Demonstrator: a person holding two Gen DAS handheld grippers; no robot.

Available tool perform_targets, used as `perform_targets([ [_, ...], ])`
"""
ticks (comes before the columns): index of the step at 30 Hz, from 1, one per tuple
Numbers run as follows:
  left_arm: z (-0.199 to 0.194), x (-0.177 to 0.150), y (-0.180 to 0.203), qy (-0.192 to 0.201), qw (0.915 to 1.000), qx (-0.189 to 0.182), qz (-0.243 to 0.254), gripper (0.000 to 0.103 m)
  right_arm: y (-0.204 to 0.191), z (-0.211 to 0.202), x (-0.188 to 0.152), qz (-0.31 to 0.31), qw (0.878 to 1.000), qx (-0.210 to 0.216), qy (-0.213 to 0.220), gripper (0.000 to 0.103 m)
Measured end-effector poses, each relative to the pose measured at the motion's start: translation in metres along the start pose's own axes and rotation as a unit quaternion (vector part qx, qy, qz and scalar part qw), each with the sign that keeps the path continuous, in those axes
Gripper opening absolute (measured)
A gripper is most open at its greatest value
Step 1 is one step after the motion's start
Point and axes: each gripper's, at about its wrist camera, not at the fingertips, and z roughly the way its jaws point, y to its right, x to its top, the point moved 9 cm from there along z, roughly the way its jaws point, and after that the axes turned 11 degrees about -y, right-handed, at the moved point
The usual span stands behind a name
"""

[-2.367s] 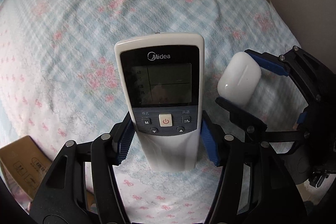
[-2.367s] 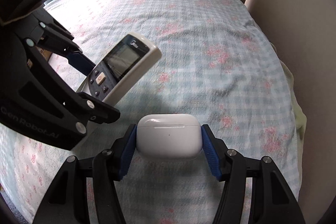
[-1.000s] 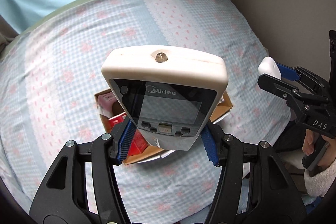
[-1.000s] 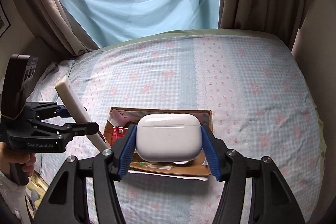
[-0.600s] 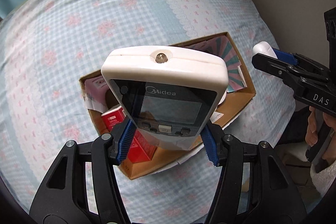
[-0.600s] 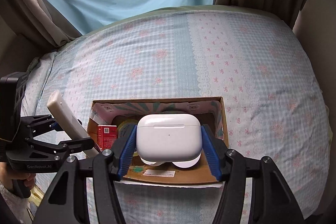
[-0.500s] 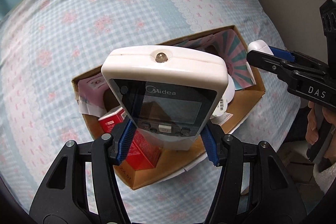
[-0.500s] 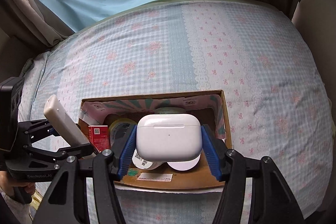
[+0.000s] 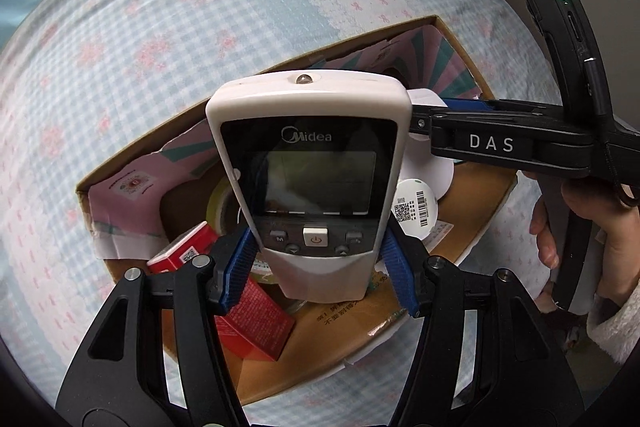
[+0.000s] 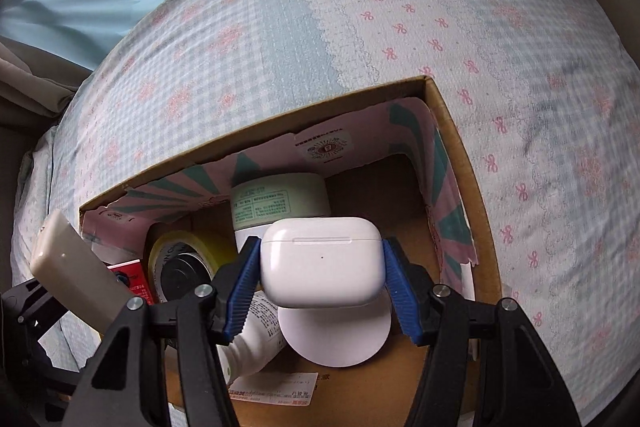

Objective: Organize rigid objects
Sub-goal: 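Lower the remote into the box with the left tool while the right tool releases the earbud case inside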

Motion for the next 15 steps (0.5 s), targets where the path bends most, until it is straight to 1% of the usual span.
perform_targets([
  [1, 0.0, -0.001, 0.002, 0.0, 1.0, 0.007, 0.003, 0.099, 0.001, 0.001, 0.0, -0.001, 1.0, 0.0, -0.002, 0.056],
  [3, -0.001, -0.003, 0.006, 0.004, 0.9998, 0.015, 0.011, 0.103, -0.001, 0.0, -0.001, -0.009, 1.0, 0.007, -0.004, 0.062],
  [4, -0.002, -0.004, 0.009, 0.007, 0.9998, 0.006, 0.015, 0.103, -0.004, -0.001, -0.002, -0.016, 1.0, 0.017, -0.003, 0.064],
  [5, -0.003, -0.006, 0.011, 0.01, 0.9998, 0.002, 0.015, 0.103, -0.007, -0.004, -0.003, -0.024, 0.999, 0.021, -0.001, 0.081],
  [6, -0.004, -0.008, 0.011, 0.011, 0.9999, 0.003, 0.012, 0.103, -0.008, -0.007, -0.003, -0.03, 0.999, 0.012, 0.005, 0.103],
  [7, -0.004, -0.011, 0.011, 0.009, 0.9999, 0.004, 0.01, 0.103, -0.008, -0.013, -0.003, -0.037, 0.999, -0.001, 0.019, 0.103],
  [9, -0.005, -0.016, 0.01, 0.007, 1.0, 0.004, 0.005, 0.103, -0.008, -0.022, -0.003, -0.042, 0.998, -0.01, 0.034, 0.103],
  [15, -0.012, -0.025, 0.004, 0.008, 0.9998, -0.002, -0.018, 0.103, -0.001, -0.033, -0.004, -0.034, 0.999, -0.01, 0.04, 0.103],
])
